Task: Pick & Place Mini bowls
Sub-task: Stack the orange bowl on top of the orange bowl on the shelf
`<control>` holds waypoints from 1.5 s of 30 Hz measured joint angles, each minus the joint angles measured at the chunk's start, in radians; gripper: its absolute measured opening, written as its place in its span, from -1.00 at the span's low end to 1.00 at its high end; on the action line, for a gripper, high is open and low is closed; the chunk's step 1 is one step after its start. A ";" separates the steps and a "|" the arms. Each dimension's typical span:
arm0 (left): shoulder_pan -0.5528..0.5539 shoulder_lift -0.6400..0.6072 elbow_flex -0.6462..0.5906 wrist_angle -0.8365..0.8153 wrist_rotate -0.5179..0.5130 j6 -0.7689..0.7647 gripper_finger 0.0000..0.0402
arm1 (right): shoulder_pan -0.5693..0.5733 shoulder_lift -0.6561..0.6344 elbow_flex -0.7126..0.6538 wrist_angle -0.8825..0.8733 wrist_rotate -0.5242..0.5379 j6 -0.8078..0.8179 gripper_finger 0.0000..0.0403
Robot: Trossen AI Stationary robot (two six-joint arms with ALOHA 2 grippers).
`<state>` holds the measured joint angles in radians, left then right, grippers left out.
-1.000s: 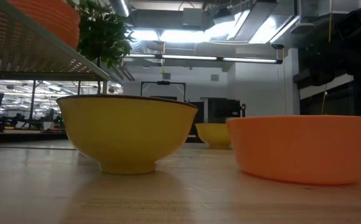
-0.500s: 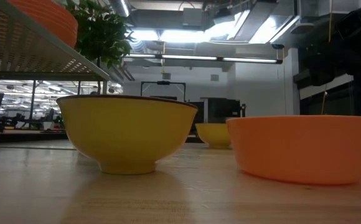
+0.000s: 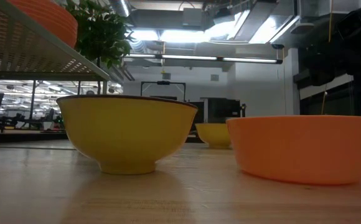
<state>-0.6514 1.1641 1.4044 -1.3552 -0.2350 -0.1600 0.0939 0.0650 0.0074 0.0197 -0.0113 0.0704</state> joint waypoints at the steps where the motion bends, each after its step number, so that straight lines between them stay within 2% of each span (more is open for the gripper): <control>1: 0.009 0.000 0.010 0.002 -0.002 0.025 -0.43 | 0.000 0.000 0.000 0.000 0.000 0.000 0.06; 5: 0.041 0.000 0.029 0.037 0.012 0.149 -0.44 | 0.000 0.000 0.000 0.000 0.000 0.000 0.06; 12: 0.132 0.017 0.029 0.152 0.157 0.398 -0.46 | 0.000 0.000 0.000 0.000 0.000 0.000 0.06; 17: 0.238 0.055 0.030 0.200 0.273 0.499 -0.45 | 0.000 0.000 0.000 0.000 0.000 0.000 0.06; 21: 0.329 0.105 0.047 0.227 0.326 0.548 -0.47 | 0.000 0.000 0.000 0.000 0.000 0.000 0.06; 36: 0.435 0.422 0.301 0.238 0.338 0.870 -0.49 | 0.000 0.000 0.000 0.000 0.000 0.000 0.06; 45: 0.445 0.583 0.361 0.305 0.332 0.906 -0.49 | 0.000 0.000 0.000 0.000 0.000 0.000 0.06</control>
<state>-0.2066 1.7468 1.7653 -1.0507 0.0974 0.7459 0.0937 0.0650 0.0074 0.0197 -0.0113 0.0704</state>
